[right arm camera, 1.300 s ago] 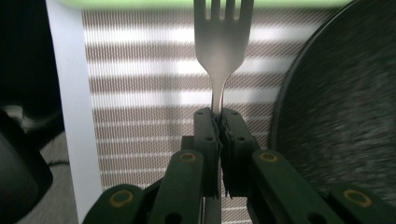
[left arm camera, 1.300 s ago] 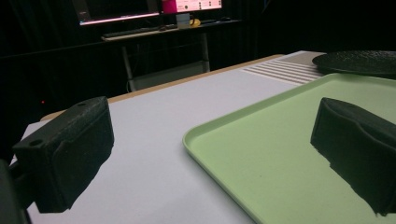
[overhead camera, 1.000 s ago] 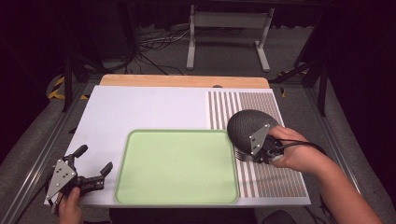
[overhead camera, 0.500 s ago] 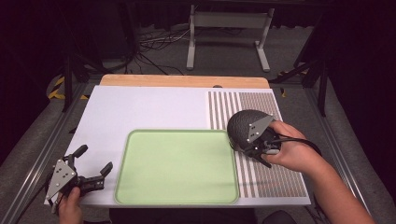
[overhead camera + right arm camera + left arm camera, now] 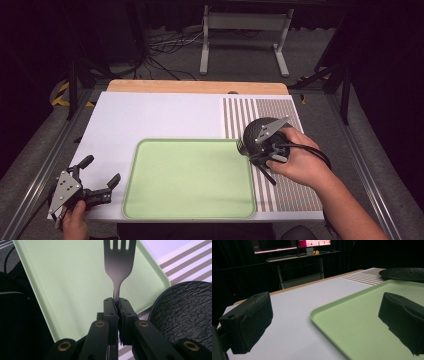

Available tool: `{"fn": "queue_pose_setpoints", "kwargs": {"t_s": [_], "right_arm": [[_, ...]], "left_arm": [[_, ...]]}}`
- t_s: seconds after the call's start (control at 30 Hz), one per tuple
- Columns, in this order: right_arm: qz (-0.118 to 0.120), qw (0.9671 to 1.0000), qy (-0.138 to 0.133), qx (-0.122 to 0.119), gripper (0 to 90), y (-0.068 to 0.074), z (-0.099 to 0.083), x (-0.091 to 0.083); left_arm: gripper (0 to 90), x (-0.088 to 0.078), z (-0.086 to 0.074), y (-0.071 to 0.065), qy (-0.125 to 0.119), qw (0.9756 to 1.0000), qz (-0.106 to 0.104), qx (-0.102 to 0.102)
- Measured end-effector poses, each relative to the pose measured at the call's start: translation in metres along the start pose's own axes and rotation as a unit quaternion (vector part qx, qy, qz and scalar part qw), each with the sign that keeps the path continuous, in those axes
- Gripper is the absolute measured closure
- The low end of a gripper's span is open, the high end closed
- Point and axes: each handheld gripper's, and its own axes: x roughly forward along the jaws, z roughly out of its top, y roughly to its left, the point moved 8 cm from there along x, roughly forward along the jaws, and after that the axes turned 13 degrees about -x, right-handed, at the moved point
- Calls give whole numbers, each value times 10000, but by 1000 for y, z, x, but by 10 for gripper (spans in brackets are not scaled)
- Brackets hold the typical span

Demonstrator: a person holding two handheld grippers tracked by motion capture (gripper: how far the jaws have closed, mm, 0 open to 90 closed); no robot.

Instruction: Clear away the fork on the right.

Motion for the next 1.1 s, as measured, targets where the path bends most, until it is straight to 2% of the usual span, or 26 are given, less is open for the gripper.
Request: {"fn": "queue_pose_setpoints", "kwargs": {"t_s": [0.23,0.5,0.57,0.7,0.97,1.1], "right_arm": [[-168,9996,29,233,856,5,12,5],[-216,9980,5,598,856,9,24,12],[-336,9974,34,642,856,9,26,13],[-266,9970,50,721,856,13,31,19],[-273,9961,81,831,856,15,37,29],[-184,9959,187,861,855,18,38,37]], "left_arm": [[1,0,0,0,-2,10000,-2,-1],[1,0,0,0,-4,10000,-5,-4],[1,0,0,0,-5,10000,-7,-13],[0,0,0,0,-4,10000,-9,9],[1,0,0,0,-3,10000,-10,2],[1,0,0,0,-1,10000,-14,10]]}}
